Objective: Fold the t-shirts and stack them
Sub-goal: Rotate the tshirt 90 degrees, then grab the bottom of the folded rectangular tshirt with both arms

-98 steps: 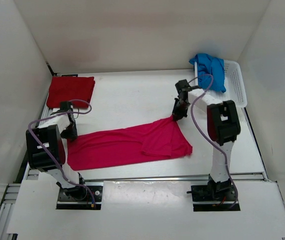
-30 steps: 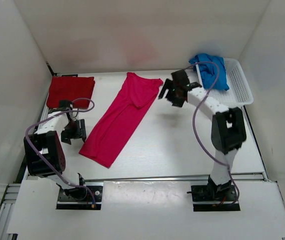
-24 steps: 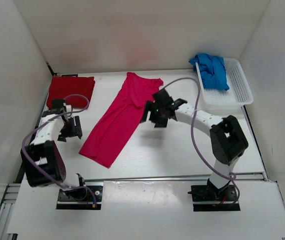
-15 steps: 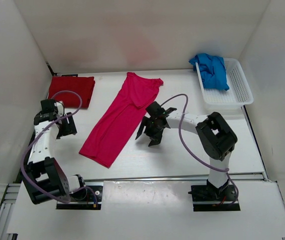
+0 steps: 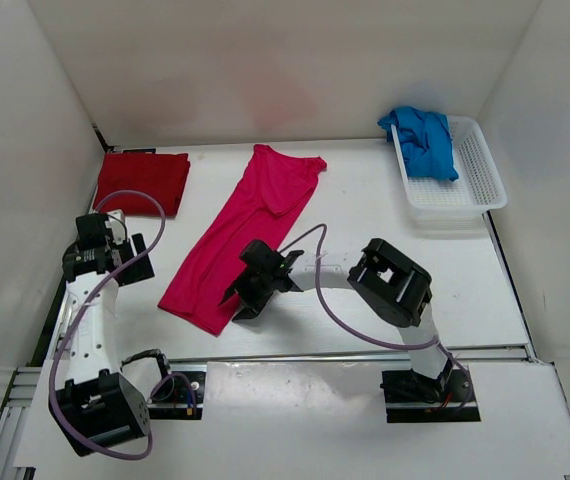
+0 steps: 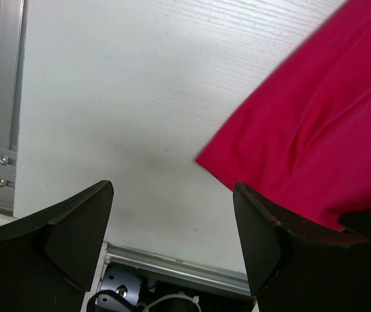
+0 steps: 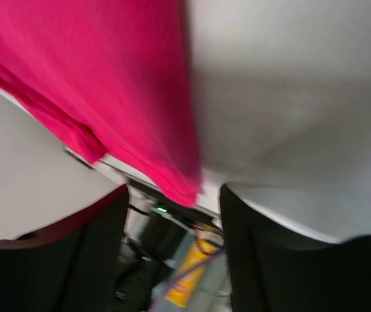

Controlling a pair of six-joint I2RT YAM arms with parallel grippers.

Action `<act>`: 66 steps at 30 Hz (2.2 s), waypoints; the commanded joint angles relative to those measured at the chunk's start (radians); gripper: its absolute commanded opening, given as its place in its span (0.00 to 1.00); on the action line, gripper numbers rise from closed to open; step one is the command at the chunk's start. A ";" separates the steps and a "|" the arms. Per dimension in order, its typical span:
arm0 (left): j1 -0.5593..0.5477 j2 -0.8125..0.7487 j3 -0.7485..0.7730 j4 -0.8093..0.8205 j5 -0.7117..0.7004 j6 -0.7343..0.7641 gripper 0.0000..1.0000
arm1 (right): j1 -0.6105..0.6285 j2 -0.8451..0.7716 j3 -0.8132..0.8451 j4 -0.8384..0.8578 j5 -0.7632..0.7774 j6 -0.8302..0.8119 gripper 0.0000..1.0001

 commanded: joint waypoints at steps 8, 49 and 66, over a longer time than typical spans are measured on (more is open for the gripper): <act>0.000 -0.054 0.059 -0.065 -0.025 0.000 0.87 | 0.011 0.102 0.008 0.061 0.043 0.232 0.38; -1.198 0.328 -0.066 0.041 -0.039 0.000 0.82 | -0.100 -0.802 -0.667 -0.282 0.256 -0.741 0.43; -1.414 0.305 -0.171 0.194 -0.098 0.000 0.85 | -0.040 -0.800 -0.678 -0.195 0.239 -0.680 0.44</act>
